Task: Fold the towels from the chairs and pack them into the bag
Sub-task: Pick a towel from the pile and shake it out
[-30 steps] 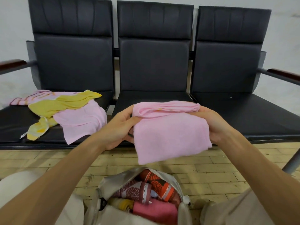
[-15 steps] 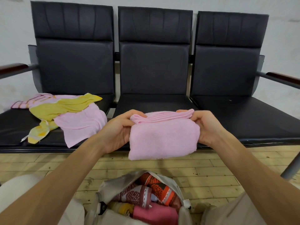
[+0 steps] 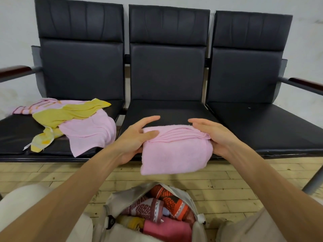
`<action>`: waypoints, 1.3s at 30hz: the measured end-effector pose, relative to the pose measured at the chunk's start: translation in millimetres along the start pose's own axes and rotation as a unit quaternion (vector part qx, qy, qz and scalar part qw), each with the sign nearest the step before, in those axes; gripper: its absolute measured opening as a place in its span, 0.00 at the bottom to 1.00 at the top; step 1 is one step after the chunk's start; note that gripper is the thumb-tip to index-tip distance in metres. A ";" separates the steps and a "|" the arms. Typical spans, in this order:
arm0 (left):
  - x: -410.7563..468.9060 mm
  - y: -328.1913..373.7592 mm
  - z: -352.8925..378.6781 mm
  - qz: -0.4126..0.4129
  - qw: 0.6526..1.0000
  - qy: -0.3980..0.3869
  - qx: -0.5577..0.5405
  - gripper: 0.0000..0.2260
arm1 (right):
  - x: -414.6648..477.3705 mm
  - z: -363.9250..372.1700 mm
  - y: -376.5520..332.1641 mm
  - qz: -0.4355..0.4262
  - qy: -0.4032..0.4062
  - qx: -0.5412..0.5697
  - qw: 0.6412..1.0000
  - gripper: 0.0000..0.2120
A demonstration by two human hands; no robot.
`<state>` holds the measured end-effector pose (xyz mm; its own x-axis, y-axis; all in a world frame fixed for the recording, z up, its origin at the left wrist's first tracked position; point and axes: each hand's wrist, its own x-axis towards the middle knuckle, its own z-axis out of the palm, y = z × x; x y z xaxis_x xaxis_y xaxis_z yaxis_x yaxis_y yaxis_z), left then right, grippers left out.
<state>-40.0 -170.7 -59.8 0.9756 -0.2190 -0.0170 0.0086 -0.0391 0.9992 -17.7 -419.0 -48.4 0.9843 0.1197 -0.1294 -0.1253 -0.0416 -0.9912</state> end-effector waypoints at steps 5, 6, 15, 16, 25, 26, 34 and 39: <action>-1.1 4.1 -7.9 -0.035 0.999 0.031 -0.012 0.17 | -6.1 -2.9 -5.6 0.024 -0.059 -0.005 0.998 0.18; -1.9 5.3 -9.9 -0.044 0.998 0.032 -0.020 0.15 | -8.0 -4.3 -7.1 0.036 -0.079 -0.008 0.996 0.19; -5.6 5.5 -11.8 -0.065 0.997 -0.037 0.001 0.08 | -12.7 -9.1 -11.2 0.038 -0.176 -0.205 0.962 0.12; -5.7 5.1 -10.6 -0.052 0.997 -0.051 0.011 0.08 | -13.3 -9.1 -11.1 0.026 -0.183 -0.209 0.960 0.12; -9.2 4.2 -5.9 0.058 0.995 -0.061 0.045 0.11 | -13.3 -13.0 -9.9 -0.062 -0.179 -0.149 0.971 0.27; -9.7 4.6 -5.6 0.069 0.995 -0.062 0.048 0.11 | -13.4 -13.7 -10.3 -0.061 -0.181 -0.138 0.972 0.28; -12.2 10.7 -7.3 0.140 0.990 -0.018 0.001 0.13 | -15.8 -10.1 -13.4 -0.111 -0.150 -0.056 0.981 0.21; -14.2 12.9 -5.2 0.131 0.988 -0.053 -0.058 0.15 | -13.6 -5.9 -11.3 -0.143 -0.126 -0.012 0.982 0.19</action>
<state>-52.6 -163.1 -46.5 0.9195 -0.3075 0.2450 -0.2101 0.1423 0.9673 -28.9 -425.9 -35.3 0.9169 0.3706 0.1484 0.1572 0.0066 -0.9875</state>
